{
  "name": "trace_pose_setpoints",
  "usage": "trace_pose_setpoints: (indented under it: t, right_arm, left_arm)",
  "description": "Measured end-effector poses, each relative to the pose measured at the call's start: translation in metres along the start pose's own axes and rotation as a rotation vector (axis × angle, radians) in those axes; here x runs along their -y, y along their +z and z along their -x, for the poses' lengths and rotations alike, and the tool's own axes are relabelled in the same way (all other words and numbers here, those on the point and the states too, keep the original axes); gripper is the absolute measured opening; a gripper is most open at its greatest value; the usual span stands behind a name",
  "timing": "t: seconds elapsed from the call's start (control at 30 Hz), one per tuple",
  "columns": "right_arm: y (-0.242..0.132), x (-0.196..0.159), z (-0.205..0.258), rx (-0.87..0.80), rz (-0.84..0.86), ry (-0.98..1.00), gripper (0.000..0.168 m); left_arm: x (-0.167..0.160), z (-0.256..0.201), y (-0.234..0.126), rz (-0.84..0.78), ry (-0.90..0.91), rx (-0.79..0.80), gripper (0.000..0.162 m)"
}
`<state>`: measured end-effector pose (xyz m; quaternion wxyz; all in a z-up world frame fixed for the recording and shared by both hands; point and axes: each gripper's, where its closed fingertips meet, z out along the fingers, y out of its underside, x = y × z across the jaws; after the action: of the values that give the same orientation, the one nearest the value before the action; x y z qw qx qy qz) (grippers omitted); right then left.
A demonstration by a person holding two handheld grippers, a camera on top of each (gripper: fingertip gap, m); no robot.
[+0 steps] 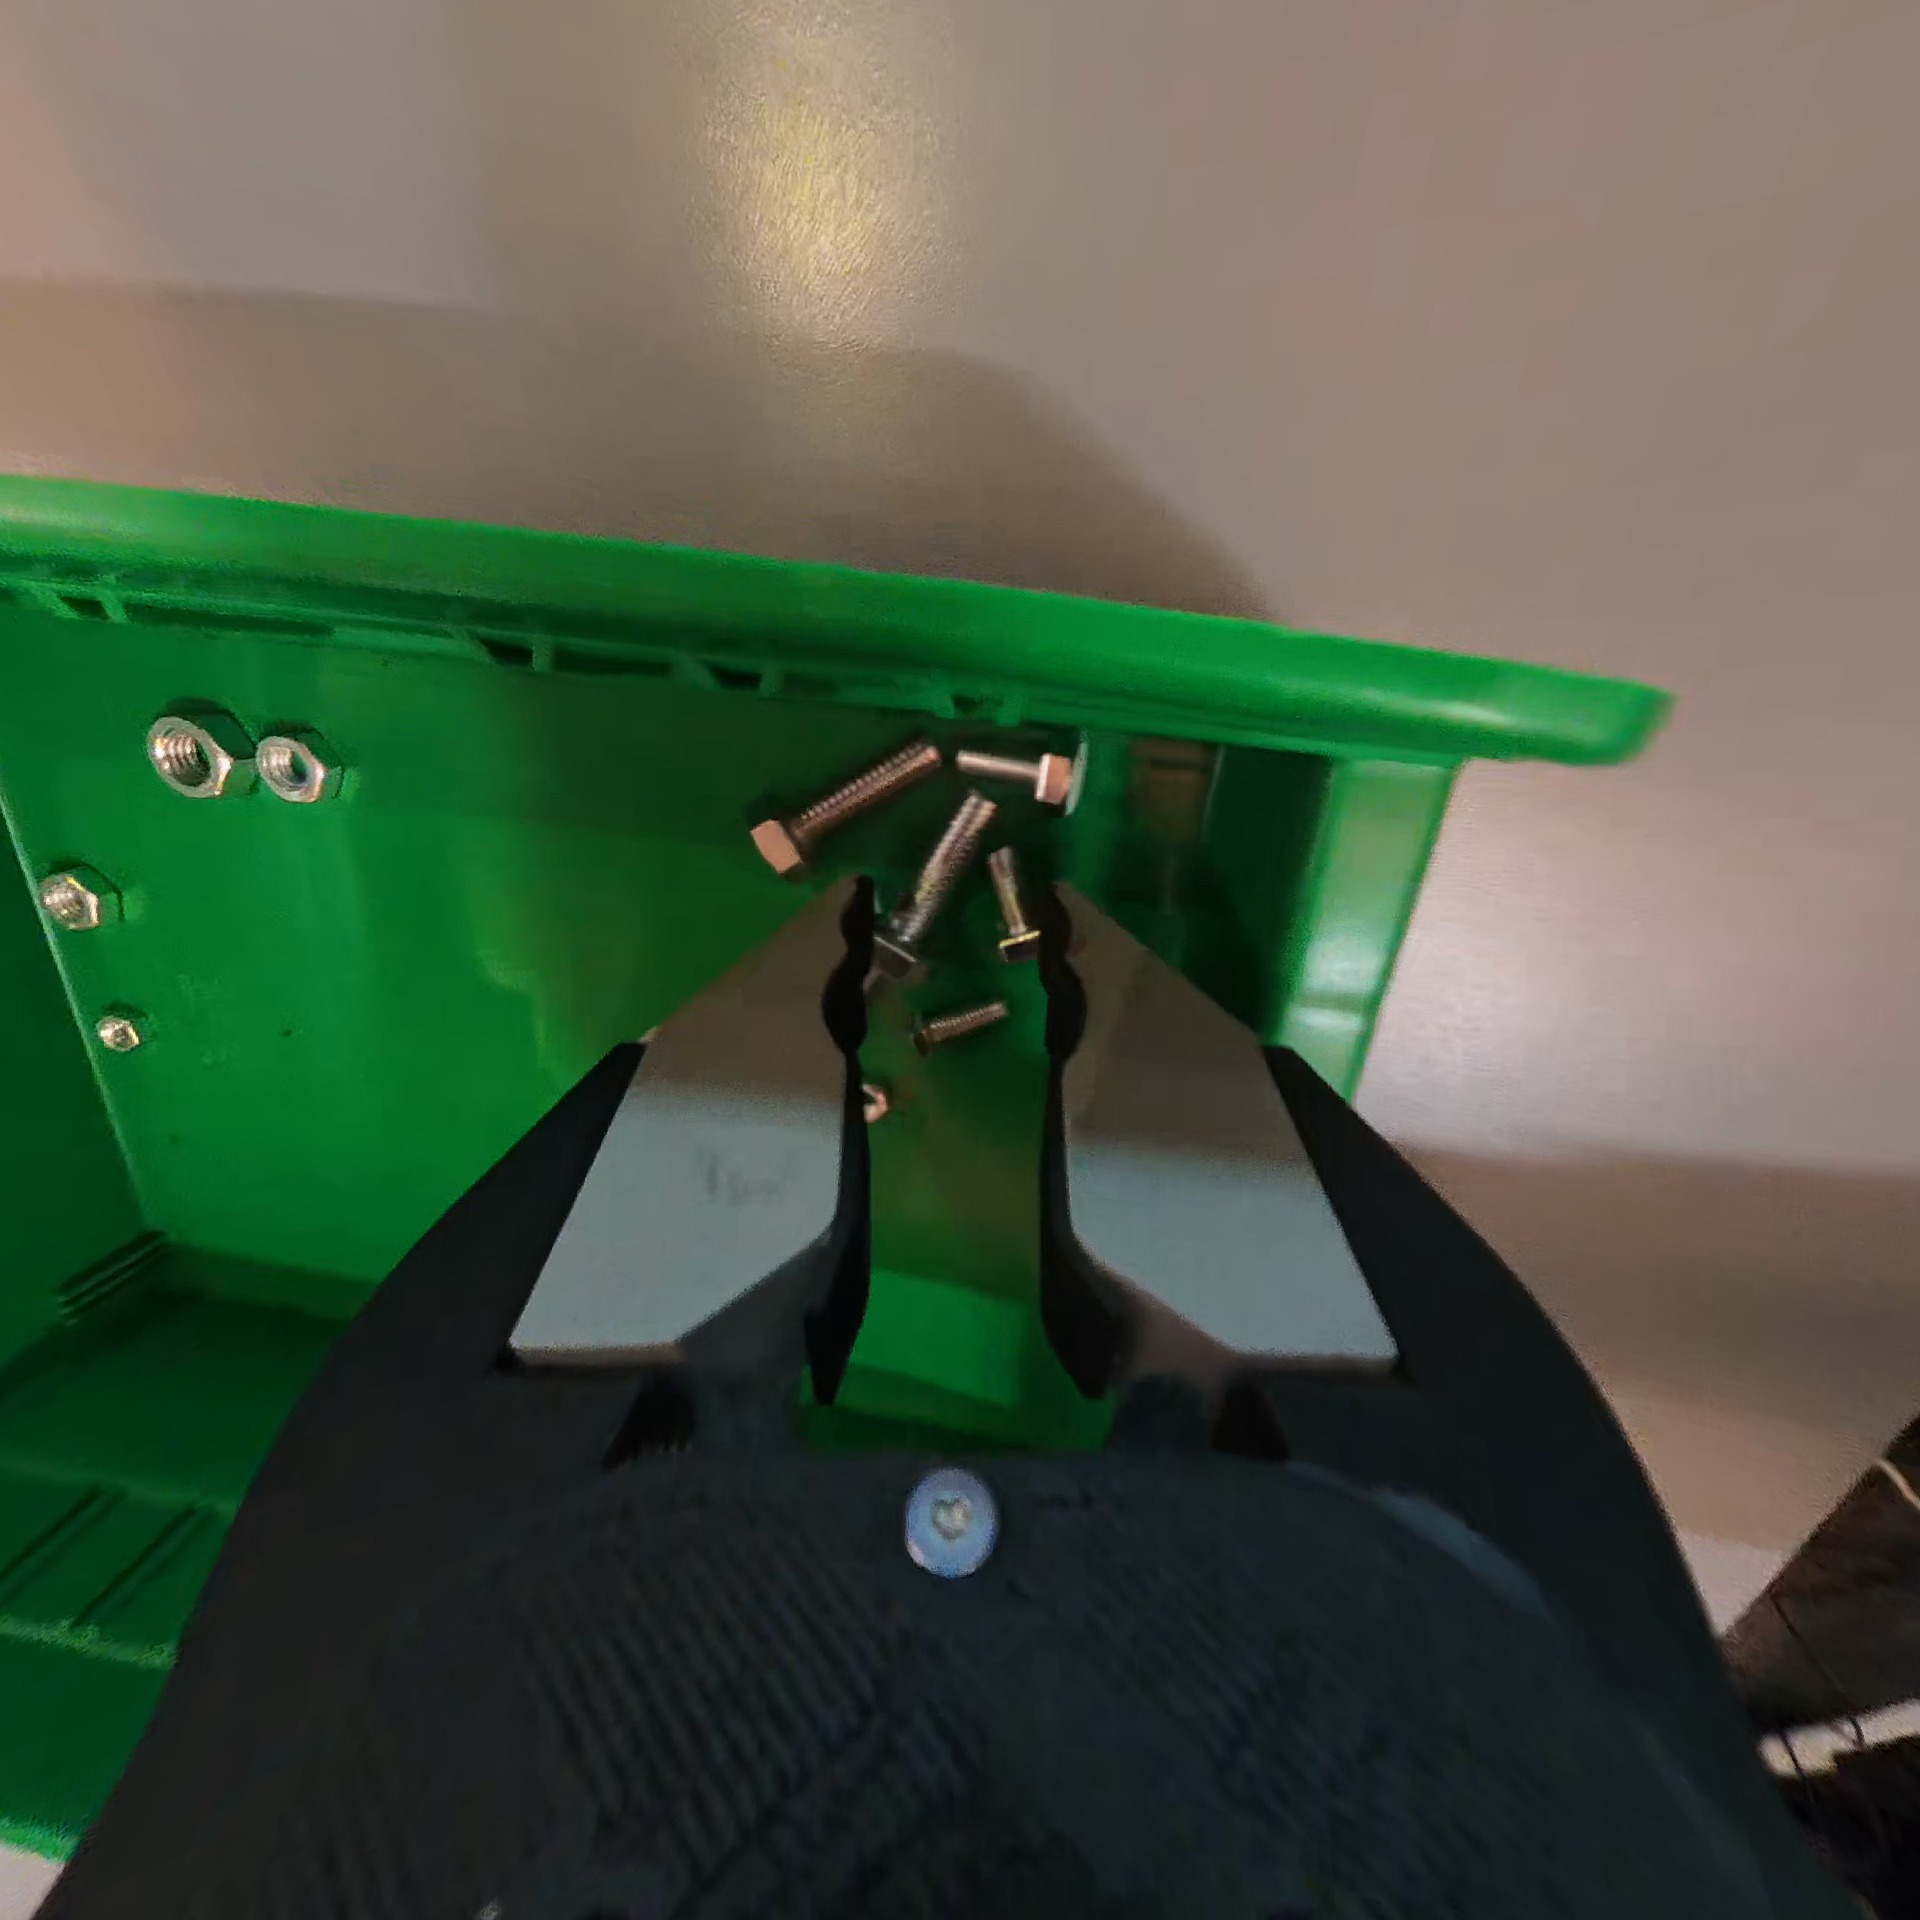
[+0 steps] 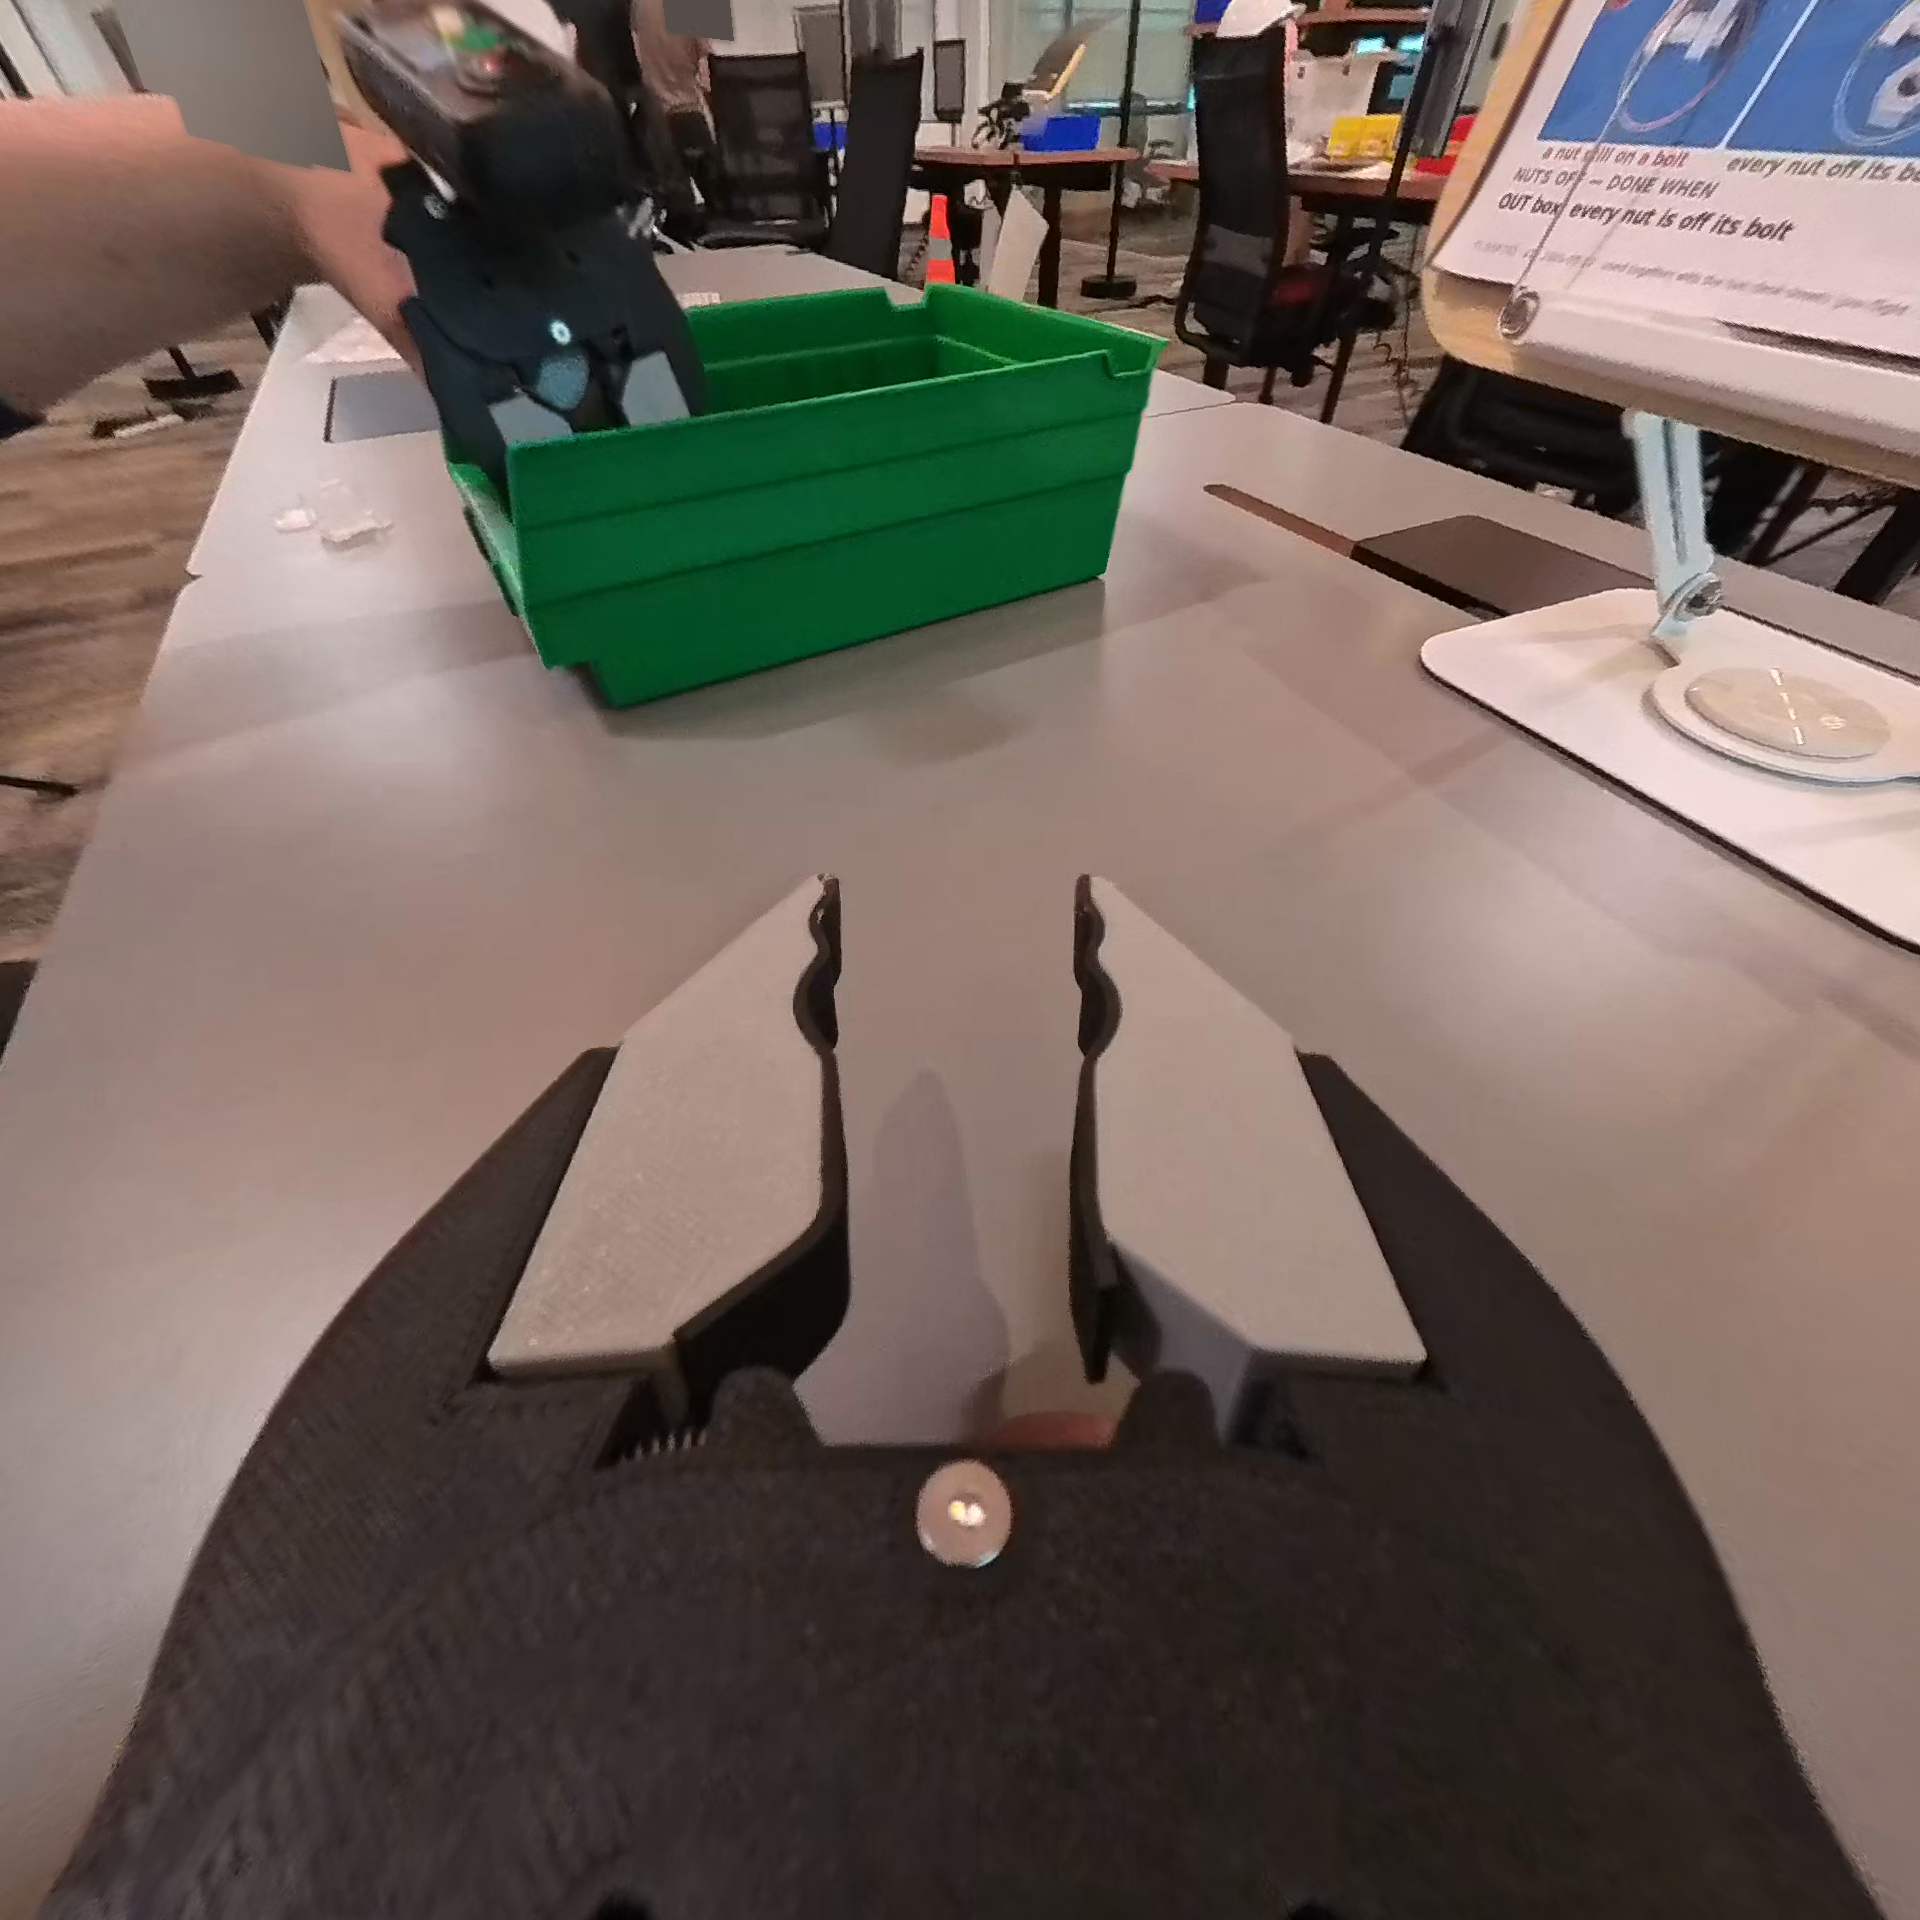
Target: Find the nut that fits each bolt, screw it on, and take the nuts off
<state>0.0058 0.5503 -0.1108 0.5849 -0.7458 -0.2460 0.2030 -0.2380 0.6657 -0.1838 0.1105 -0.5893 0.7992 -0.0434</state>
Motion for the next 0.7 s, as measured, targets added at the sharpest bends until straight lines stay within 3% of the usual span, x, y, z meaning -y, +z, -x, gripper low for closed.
trace_pose_setpoints:
  t: [0.13,0.33,0.53,0.7]
  right_arm:
    - [-0.003,0.003,0.0,0.022,-0.022,0.028,0.04]
    - [-0.004,0.002,0.008,0.059,-0.017,0.04,0.038]
    - [-0.004,-0.001,0.016,0.077,0.002,0.022,0.037]
    - [-0.004,-0.002,0.018,0.08,0.011,0.018,0.036]
  left_arm:
    - [0.0,-0.001,0.004,0.013,-0.006,-0.073,0.02]
    - [-0.004,-0.007,0.0,0.002,-0.071,-0.138,0.018]
    - [0.011,0.007,-0.031,-0.176,-0.173,-0.042,0.0]
    - [0.003,0.009,-0.015,-0.097,-0.165,0.023,0.0]
